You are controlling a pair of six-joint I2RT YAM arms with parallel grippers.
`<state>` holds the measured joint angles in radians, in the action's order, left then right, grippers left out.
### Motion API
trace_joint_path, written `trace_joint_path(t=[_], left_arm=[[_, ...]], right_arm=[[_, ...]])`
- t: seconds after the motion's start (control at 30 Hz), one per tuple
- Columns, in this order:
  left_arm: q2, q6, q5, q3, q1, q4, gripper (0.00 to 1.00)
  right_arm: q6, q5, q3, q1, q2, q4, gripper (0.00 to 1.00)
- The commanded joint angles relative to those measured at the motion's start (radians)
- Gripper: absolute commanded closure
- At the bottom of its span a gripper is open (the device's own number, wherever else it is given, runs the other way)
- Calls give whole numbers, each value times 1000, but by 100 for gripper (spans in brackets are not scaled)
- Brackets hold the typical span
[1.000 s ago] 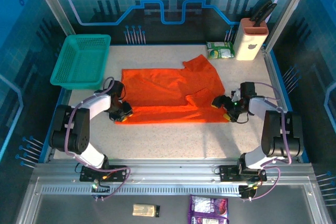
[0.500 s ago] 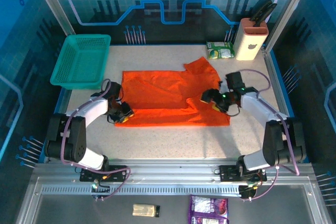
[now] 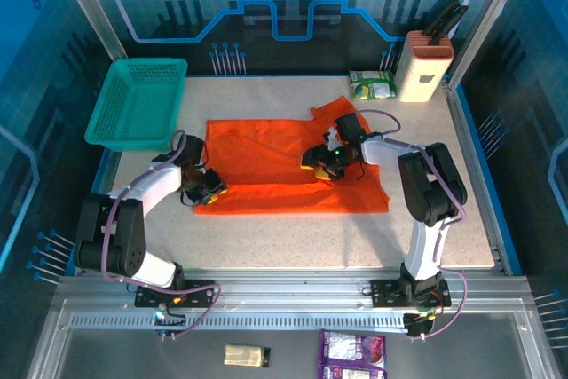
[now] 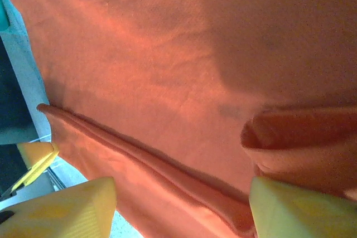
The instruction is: Fold the inside-out t-shirt
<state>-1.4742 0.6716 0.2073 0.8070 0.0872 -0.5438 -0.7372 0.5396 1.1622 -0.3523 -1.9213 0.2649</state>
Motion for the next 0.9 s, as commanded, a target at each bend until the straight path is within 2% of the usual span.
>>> trace_joint_path(t=[0.0, 0.17, 0.4, 0.6, 0.87], left_arm=[[20, -28, 3, -6, -6, -33, 70], [20, -33, 1, 0, -6, -32, 70], [-27, -70, -3, 69, -6, -27, 72], [-144, -114, -43, 138, -6, -39, 79], [-237, -121, -104, 139, -15, -36, 80]], right_arm=[[-18, 17, 21, -11, -42, -40, 35], [-27, 13, -5, -3, -42, -35, 36], [-22, 54, -21, -11, 93, -9, 35], [-115, 165, -148, -23, 149, -132, 35], [-150, 123, -215, -12, 84, -240, 35]])
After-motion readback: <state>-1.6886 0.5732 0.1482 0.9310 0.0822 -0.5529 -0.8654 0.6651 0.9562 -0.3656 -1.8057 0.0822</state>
